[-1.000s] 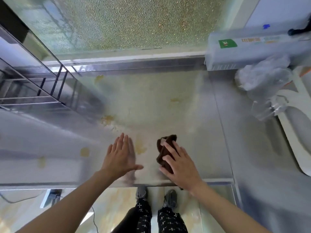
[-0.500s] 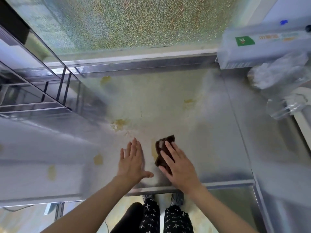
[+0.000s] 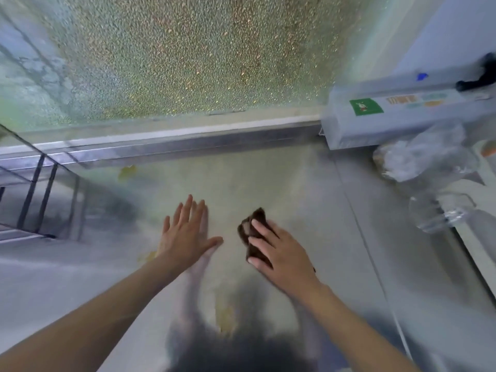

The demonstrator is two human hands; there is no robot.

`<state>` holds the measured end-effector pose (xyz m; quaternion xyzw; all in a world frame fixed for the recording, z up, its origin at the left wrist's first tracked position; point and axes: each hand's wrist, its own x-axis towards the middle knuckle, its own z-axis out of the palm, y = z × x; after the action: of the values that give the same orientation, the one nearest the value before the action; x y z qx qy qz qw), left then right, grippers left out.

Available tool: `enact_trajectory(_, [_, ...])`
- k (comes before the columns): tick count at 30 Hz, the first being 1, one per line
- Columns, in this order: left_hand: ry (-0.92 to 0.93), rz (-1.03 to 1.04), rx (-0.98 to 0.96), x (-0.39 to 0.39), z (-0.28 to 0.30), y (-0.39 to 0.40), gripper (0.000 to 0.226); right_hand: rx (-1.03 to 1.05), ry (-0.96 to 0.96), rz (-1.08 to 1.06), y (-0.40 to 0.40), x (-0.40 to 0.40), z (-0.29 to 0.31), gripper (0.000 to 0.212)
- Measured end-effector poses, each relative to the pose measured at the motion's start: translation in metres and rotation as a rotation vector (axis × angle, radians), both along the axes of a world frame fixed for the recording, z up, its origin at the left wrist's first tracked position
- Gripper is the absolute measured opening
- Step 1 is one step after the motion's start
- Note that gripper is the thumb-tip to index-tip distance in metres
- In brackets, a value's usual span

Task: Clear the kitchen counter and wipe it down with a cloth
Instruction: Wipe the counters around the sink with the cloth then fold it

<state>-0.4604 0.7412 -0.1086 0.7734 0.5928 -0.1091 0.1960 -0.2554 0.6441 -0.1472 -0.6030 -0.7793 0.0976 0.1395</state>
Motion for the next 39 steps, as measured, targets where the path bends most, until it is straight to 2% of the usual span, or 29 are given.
enact_trajectory(1, [0.001,0.011,-0.006,0.003,-0.001,0.010,0.100,-0.002,-0.018,0.061,0.006,0.009,-0.002,0.036])
enact_trajectory(3, [0.008,0.015,-0.022,0.012,-0.003,0.028,0.106,-0.001,-0.024,0.024,0.030,0.032,-0.003,0.036])
enact_trajectory(8, [0.027,-0.033,-0.080,0.038,-0.005,0.052,0.113,-0.030,0.008,-0.342,0.114,0.087,-0.002,0.039])
enact_trajectory(11, [0.039,-0.012,-0.092,0.042,-0.006,0.055,0.115,-0.041,0.069,-0.657,0.148,0.080,-0.001,0.032])
enact_trajectory(12, [0.046,-0.011,-0.095,0.042,-0.005,0.055,0.115,-0.029,0.081,-0.692,0.152,0.068,-0.001,0.032])
enact_trajectory(13, [0.054,-0.009,-0.103,0.043,-0.004,0.055,0.116,-0.012,0.080,-0.633,0.152,0.053,-0.003,0.032])
enact_trajectory(14, [0.061,-0.003,-0.115,0.044,-0.003,0.055,0.116,-0.003,0.065,-0.488,0.148,0.039,-0.005,0.034])
enact_trajectory(17, [0.093,-0.006,-0.135,0.047,-0.004,0.058,0.115,-0.006,0.012,0.037,0.131,0.029,-0.006,0.037])
enact_trajectory(19, [0.108,-0.007,-0.157,0.048,-0.003,0.059,0.114,0.020,-0.031,0.144,0.136,0.054,-0.006,0.038])
enact_trajectory(21, [0.109,-0.002,-0.174,0.048,-0.003,0.060,0.115,0.036,-0.058,-0.045,0.146,0.080,-0.008,0.038])
enact_trajectory(24, [0.125,-0.011,-0.177,0.048,-0.005,0.061,0.114,-0.007,0.059,-0.613,0.162,0.090,-0.008,0.034])
enact_trajectory(25, [0.128,-0.015,-0.180,0.047,-0.006,0.061,0.114,-0.002,0.094,-0.722,0.167,0.080,-0.008,0.034])
enact_trajectory(26, [0.127,-0.019,-0.178,0.047,-0.006,0.061,0.114,0.018,0.109,-0.737,0.170,0.066,-0.008,0.033])
enact_trajectory(27, [0.126,-0.025,-0.175,0.046,-0.007,0.062,0.113,0.045,0.118,-0.664,0.171,0.048,-0.009,0.032])
enact_trajectory(31, [0.104,-0.018,-0.143,0.043,-0.007,0.061,0.113,0.084,0.067,-0.080,0.158,-0.021,-0.013,0.036])
enact_trajectory(34, [0.080,-0.016,-0.089,0.037,-0.003,0.052,0.117,0.059,0.037,0.122,0.170,-0.003,-0.013,0.032])
enact_trajectory(36, [0.049,0.024,-0.051,0.024,0.003,0.041,0.120,0.065,0.013,0.055,0.180,0.027,-0.013,0.032])
enact_trajectory(39, [-0.021,0.105,0.011,-0.006,0.015,0.020,0.094,-0.015,0.038,-0.260,0.182,0.041,-0.008,0.029])
